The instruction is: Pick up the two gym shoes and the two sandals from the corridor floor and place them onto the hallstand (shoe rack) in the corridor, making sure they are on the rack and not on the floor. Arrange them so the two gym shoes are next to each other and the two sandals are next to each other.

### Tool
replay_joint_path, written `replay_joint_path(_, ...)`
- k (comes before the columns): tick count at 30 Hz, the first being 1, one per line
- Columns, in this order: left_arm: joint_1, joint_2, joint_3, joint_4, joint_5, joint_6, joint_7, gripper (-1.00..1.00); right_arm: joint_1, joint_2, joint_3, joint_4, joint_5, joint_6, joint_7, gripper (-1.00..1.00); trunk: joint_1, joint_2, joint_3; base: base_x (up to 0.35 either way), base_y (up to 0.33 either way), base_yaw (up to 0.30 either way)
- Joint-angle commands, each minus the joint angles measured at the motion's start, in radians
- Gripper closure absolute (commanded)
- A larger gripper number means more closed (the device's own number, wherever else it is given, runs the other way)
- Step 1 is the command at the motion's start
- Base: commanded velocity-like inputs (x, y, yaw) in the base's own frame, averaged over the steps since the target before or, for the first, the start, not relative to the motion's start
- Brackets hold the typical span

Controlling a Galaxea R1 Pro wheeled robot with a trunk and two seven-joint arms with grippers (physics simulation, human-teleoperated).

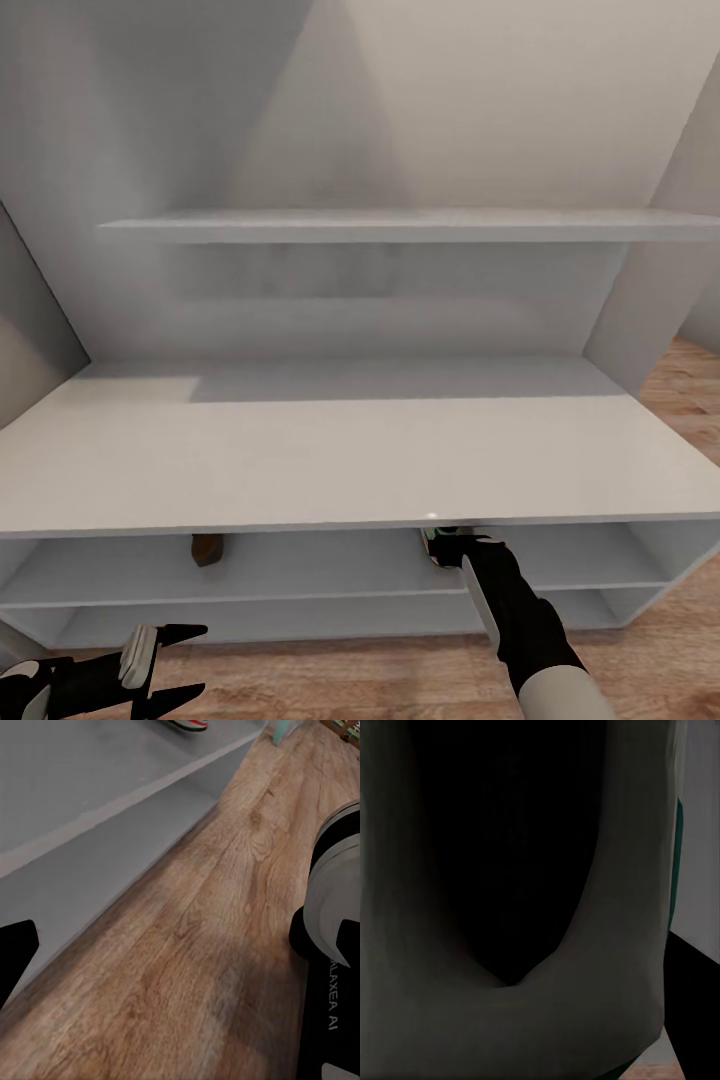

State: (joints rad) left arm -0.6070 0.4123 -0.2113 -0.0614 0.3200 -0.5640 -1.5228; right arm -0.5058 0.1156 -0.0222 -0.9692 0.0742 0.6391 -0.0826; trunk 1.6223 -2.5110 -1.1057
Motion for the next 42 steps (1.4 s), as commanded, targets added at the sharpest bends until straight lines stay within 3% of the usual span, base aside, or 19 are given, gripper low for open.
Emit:
replay_joint_path(1, 0.000, 0.000, -0.008, 0.000, 0.010, -0.008, -0.002, -1.00, 0.000, 0.001, -0.002, -0.002, 0.007, 0.005, 0.001, 1.00, 0.000, 0.000, -0.001, 0.007, 0.000, 0.000)
replay_joint_path(7, 0.000, 0.000, -0.008, 0.000, 0.010, -0.007, -0.002, -1.00, 0.000, 0.001, -0.005, -0.004, 0.007, 0.005, 0.002, 1.00, 0.000, 0.000, -0.001, 0.003, 0.000, 0.000)
replay_joint_path(8, 0.000, 0.000, -0.008, 0.000, 0.010, -0.008, -0.002, -1.00, 0.000, 0.001, -0.005, -0.005, 0.006, 0.005, 0.002, -1.00, 0.000, 0.000, -0.001, 0.000, 0.000, 0.000)
replay_joint_path(19, 0.000, 0.000, -0.008, 0.000, 0.010, -0.007, -0.002, -1.00, 0.000, 0.001, -0.005, -0.004, 0.004, 0.005, 0.003, -1.00, 0.000, 0.000, -0.001, -0.003, 0.000, 0.000)
replay_joint_path(42, 0.000, 0.000, -0.008, 0.000, 0.010, -0.007, -0.002, -1.00, 0.000, 0.001, -0.003, -0.001, 0.003, 0.006, 0.006, -1.00, 0.000, 0.000, -0.001, -0.321, 0.000, 0.000)
